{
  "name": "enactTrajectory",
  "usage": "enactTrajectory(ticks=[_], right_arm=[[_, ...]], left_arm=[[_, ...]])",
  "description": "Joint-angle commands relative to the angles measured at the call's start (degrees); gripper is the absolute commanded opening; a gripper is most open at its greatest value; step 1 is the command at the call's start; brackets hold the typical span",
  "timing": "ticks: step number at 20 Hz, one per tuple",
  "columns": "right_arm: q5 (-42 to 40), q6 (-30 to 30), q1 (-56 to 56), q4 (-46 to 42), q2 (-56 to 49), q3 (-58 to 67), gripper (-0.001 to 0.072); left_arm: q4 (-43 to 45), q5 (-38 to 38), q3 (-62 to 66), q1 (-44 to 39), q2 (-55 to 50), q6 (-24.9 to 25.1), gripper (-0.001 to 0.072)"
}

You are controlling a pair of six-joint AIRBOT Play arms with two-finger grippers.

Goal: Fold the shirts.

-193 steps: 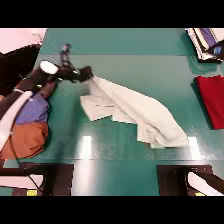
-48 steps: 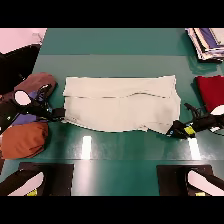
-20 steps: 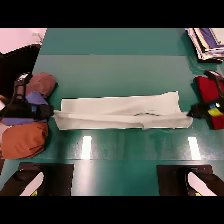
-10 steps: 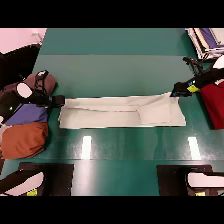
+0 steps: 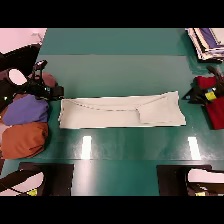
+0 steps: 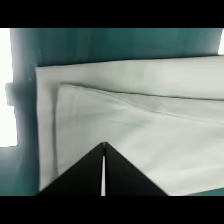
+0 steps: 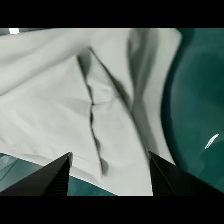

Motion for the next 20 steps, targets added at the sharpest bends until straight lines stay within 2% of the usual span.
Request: enactTrajectory(ticks=[1, 3, 7, 11, 12, 13, 15, 16, 17, 18, 20], right_arm=[[0.79, -5.38, -7.5, 1.27, -2.23, -5.64, 0.0564], [0.55, -7.13, -7.58, 1.46, -5.79, -6.12, 0.0564], [-0.39, -10.82, -4.07, 9.75, -11.56, -6.1, 0.0564], [-0.44, -12.37, 2.12, 10.73, -12.74, -6.01, 0.0554], [-0.15, -12.74, 3.43, 10.64, -12.74, -5.62, 0.0526], [0.11, -12.76, 4.83, 10.6, -12.74, -5.01, 0.043], [1.51, -12.74, 6.99, 10.62, -12.74, -3.23, 0.037], [2.58, -12.76, 7.85, 10.58, -12.74, -2.23, 0.0176], [3.39, -12.74, 8.44, 10.6, -12.52, -1.4, 0.0046], [3.78, -12.66, 8.94, 10.64, -11.78, -0.83, 0.0015], [3.58, -11.39, 9.01, 11.67, -8.37, -0.61, 0.0014]], left_arm=[[-3.06, -0.68, 0.7, -1.79, -0.02, 0.09, 0.0041], [-4.61, 0.24, 0.7, -4.35, -0.02, -0.13, 0.0041], [-7.26, 5.9, 0.72, -10.36, -0.17, -2.25, 0.004], [-7.93, 10.36, 0.76, -15.82, -1.31, -5.07, 0.0021], [-8.07, 12.33, 0.76, -17.25, -2.1, -5.97, 0.0021], [-8.35, 14.21, 0.96, -18.86, -3.3, -6.32, 0.0021], [-9.86, 15.78, 1.9, -21.46, -6.32, -6.27, 0.0021], [-10.45, 15.91, 2.89, -22.71, -8.2, -6.25, 0.0021], [-10.69, 16.0, 4.09, -23.74, -10.21, -6.23, 0.0021], [-10.8, 15.85, 5.33, -24.63, -11.98, -6.21, 0.0021], [-11.52, 14.93, 8.0, -26.51, -15.5, -6.12, 0.0021]])
